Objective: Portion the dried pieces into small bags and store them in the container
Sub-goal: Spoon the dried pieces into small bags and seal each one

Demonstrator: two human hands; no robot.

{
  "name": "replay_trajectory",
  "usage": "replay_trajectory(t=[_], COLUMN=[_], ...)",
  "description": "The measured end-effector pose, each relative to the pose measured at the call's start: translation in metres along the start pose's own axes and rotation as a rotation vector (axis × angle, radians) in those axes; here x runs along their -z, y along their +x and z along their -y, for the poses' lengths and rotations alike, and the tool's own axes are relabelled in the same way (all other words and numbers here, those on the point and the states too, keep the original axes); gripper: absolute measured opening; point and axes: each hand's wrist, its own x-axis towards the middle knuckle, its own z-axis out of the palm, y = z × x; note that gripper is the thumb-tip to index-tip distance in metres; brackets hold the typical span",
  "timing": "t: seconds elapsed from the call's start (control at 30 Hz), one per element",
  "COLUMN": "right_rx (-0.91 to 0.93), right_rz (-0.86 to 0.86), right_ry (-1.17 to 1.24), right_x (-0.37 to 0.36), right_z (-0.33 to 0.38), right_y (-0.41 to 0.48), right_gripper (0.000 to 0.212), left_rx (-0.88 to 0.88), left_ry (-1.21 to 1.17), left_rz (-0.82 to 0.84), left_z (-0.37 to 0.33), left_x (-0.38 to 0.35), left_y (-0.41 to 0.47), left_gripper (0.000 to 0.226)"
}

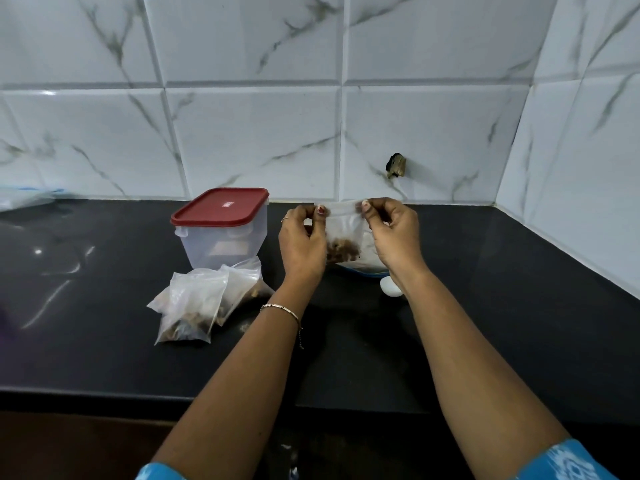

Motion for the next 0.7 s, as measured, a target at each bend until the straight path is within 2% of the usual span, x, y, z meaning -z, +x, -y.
replay_trajectory(t=[0.07, 0.17, 0.3, 0.5, 0.7], right_rx=[-0.049, -0.226, -0.359, -0.230, -0.170], right_rz=[0.027, 0.062, 0.183, 0.338, 0.407], right_ry=[0.075, 0.226, 0.288, 0.278, 0.100], right_x=[0.000, -0.003, -0.010, -0.035, -0.077], right_z=[0.005, 0.011, 0.018, 0.038, 0.052], right_y=[-0.006, -0.017, -0.039, -0.076, -0.101], right_gripper=[0.015, 0.019, 0.020, 0.014, 0.011], left_rx=[-0.024, -0.030, 0.014, 0.037, 0.058], left_ry=[0.027, 0.023, -0.044, -0.126, -0.001], left_rz=[-0.021, -0.051, -0.072, -0.015, -0.048], left_z=[-0.008, -0.015, -0.019, -0.032, -0.021], left_x=[0.004, 0.012, 0.030, 0.082, 0.151], left_y=[-0.006, -0.014, -0.027, -0.043, -0.040], left_gripper=[0.018, 0.018, 0.019, 0.010, 0.017])
